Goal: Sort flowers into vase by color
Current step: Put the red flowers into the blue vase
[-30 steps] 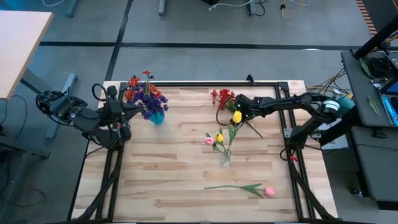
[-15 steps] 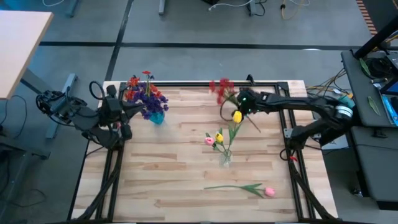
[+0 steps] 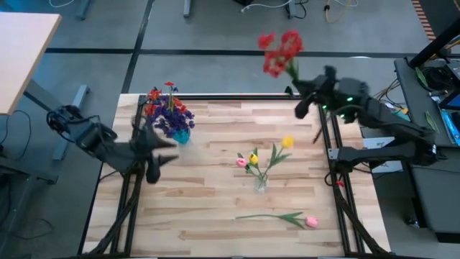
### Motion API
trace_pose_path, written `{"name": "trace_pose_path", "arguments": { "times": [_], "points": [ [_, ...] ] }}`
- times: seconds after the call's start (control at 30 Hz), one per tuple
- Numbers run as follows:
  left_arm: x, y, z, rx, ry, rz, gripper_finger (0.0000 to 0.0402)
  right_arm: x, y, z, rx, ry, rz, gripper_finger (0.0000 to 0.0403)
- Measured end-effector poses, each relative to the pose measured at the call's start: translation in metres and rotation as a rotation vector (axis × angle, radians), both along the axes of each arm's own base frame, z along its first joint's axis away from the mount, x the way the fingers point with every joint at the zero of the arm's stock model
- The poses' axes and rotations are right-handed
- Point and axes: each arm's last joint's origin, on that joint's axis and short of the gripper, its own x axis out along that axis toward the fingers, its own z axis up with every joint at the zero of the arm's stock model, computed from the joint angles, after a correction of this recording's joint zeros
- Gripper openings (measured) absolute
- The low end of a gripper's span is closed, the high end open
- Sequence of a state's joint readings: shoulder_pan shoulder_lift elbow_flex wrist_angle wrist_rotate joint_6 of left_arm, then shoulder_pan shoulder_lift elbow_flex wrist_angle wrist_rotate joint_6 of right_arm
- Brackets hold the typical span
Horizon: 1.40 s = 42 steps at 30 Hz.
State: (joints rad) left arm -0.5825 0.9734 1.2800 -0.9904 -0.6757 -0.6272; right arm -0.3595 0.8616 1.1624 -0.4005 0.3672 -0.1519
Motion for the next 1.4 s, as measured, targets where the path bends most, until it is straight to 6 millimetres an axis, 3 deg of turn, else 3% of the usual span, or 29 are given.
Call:
{"name": "trace_pose_path", "arguments": {
  "times": [0.1, 0.23, 0.47, 0.57, 0.73, 0.83, 1.0, 1.17, 1.4],
  "points": [
    [0.008, -0.018, -0.015, -0.070, 0.110, -0.021, 0.0174, -0.003, 0.001, 0.021, -0.048, -0.017, 0.011, 0.0018],
    [0.011, -0.045, -0.040, -0.088, 0.267, 0.043, 0.0166, 0.002, 0.006, 0.041, -0.077, -0.061, 0.154, 0.0018],
    [0.012, -0.101, -0.079, 0.146, 0.255, 0.034, 0.0164, 0.020, 0.028, 0.073, -0.202, -0.164, 0.337, 0.0018],
    [0.012, -0.109, -0.100, 0.220, 0.240, 0.052, 0.0158, 0.033, 0.036, 0.083, -0.237, -0.216, 0.401, 0.0018],
    [0.020, -0.108, -0.126, 0.282, 0.184, -0.008, 0.0115, 0.054, 0.040, 0.098, -0.287, -0.359, 0.538, 0.0018],
    [0.028, -0.102, -0.130, 0.310, 0.100, -0.103, 0.0073, 0.065, 0.040, 0.102, -0.308, -0.433, 0.589, 0.0018],
    [0.026, -0.075, -0.140, 0.335, -0.046, -0.242, 0.0007, 0.081, 0.038, 0.102, -0.365, -0.487, 0.585, 0.0018],
    [0.011, -0.041, -0.167, 0.307, -0.147, -0.193, 0.0013, 0.098, 0.036, 0.101, -0.408, -0.563, 0.603, 0.0018],
    [-0.007, -0.021, -0.191, 0.358, -0.173, -0.174, 0.0002, 0.146, 0.033, 0.077, -0.376, -0.639, 0.720, 0.0018]
  ]
}}
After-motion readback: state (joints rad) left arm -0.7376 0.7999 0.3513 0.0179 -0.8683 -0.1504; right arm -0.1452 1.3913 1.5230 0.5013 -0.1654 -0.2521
